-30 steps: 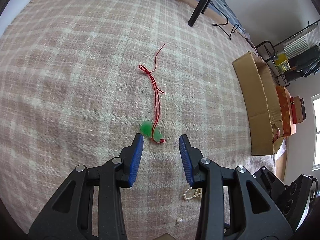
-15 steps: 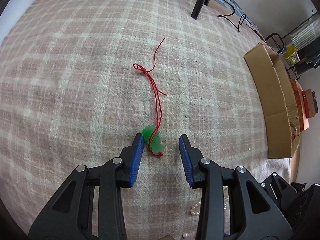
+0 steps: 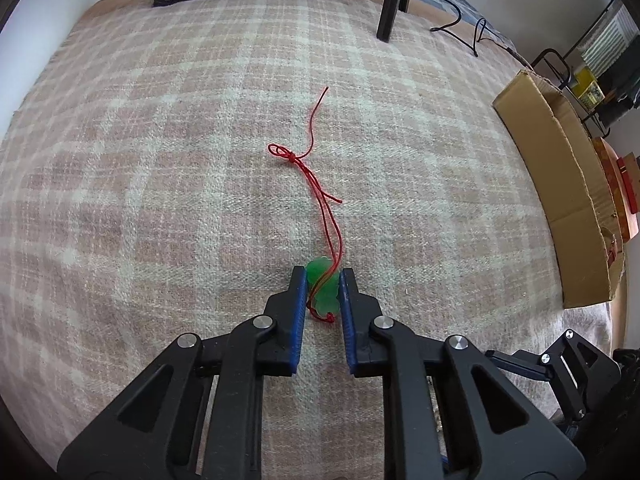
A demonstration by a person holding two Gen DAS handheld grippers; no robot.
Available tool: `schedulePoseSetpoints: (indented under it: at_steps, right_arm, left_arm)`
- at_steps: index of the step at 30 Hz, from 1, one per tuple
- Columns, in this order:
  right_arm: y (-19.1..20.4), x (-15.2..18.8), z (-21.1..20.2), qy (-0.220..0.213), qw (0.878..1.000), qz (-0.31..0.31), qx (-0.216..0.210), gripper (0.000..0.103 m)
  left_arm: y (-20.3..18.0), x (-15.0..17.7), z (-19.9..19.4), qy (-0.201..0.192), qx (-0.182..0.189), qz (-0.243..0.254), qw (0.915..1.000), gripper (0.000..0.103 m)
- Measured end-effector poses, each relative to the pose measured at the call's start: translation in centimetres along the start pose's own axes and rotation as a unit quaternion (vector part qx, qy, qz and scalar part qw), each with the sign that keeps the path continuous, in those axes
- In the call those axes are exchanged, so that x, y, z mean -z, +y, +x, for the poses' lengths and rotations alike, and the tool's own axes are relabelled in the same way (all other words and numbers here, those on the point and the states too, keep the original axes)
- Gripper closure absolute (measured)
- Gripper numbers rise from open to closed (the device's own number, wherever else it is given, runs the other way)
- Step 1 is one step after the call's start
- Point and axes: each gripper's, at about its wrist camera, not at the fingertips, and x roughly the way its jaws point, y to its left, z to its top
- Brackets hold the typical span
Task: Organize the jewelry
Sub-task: 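Grasp the green bead with the left tool while the right tool grasps the pearl strands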
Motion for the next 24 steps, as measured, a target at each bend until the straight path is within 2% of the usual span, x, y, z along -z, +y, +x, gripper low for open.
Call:
schedulePoseSetpoints:
  at_steps: [3, 5, 6, 8, 12, 13, 24]
  right_arm:
    - [-0.2, -0.5, 0.2, 0.004, 1.0, 0.0, 0.012, 0.045]
    - [-0.5, -0.7, 0.1, 0.003, 1.0, 0.007, 0.015, 0.067]
    - [-0.6, -0.8, 0.1, 0.002, 1.0, 0.008, 0.018, 0.072]
    - [-0.5, -1.0, 0.0, 0.001, 1.0, 0.007, 0.021, 0.091]
    - [-0.1, -1.1, -0.1, 0.004, 1.0, 0.004, 0.031, 0.093]
    - [0.0, -1.0, -0.3, 0.004, 1.0, 0.006, 0.031, 0.097]
    - [-0.1, -1.6, -3.9, -0.039, 0.998, 0.026, 0.032, 0.097]
  left_arm:
    - [0.0, 0.1, -0.1, -0.001, 0.003, 0.001, 1.0, 0.088]
    - [0.1, 0.0, -0.2, -0.002, 0.005, -0.001, 1.0, 0.088]
    - [0.2, 0.1, -0.3, -0.003, 0.006, -0.002, 1.0, 0.088]
    - [0.3, 0.1, -0.6, -0.005, 0.008, -0.006, 0.9999, 0.088]
    - [0.8, 0.2, -1.4, -0.01, 0.013, -0.013, 0.9998, 0.088]
    - [0.9, 0.1, -1.7, -0.013, 0.015, -0.015, 0.9997, 0.088]
    - [2.4, -0.4, -6.0, -0.053, 0.042, -0.036, 0.9971, 0.088]
